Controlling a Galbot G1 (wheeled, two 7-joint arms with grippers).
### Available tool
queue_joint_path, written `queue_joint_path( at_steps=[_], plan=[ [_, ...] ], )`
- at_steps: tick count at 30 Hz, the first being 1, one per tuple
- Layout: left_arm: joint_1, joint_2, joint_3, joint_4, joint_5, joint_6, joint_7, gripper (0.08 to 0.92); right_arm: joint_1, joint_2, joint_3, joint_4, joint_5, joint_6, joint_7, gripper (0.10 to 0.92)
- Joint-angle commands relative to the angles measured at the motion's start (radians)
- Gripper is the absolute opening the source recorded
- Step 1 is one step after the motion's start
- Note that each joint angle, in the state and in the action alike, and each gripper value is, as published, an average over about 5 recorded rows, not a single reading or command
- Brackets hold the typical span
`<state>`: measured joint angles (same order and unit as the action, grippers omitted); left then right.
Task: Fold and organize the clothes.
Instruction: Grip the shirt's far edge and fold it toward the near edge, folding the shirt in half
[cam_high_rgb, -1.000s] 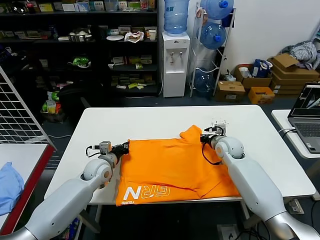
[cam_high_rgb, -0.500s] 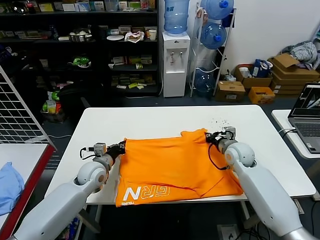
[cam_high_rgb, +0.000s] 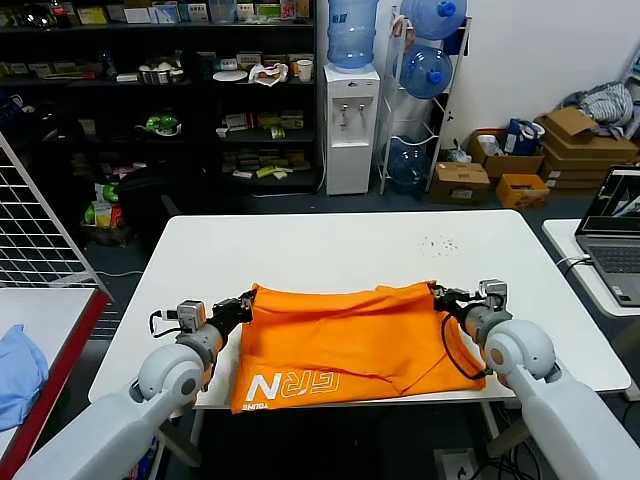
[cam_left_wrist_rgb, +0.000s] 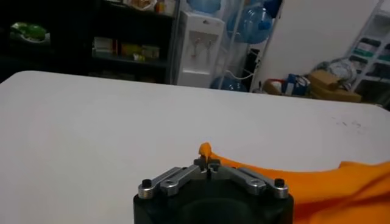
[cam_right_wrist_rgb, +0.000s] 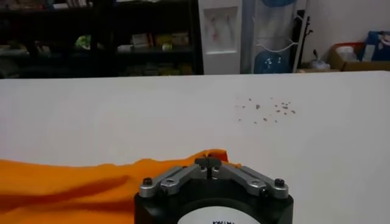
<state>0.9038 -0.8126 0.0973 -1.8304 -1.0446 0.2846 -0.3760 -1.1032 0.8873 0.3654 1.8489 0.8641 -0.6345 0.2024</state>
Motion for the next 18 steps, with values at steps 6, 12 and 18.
queue_joint_path(
  at_steps=[6,12,18],
  plan=[
    [0.197,0.079,-0.058,-0.2,0.018,0.002,-0.025,0.091,-0.23,-0.062,0.111,0.194,0.051,-0.054,0.037,0.122],
    [0.267,0.089,-0.092,-0.229,0.018,0.028,-0.032,0.091,-0.288,-0.064,0.149,0.214,0.042,-0.073,0.031,0.155],
    [0.328,0.092,-0.146,-0.237,0.028,0.034,-0.023,0.182,-0.312,-0.065,0.176,0.228,0.021,-0.072,0.02,0.318]
  ],
)
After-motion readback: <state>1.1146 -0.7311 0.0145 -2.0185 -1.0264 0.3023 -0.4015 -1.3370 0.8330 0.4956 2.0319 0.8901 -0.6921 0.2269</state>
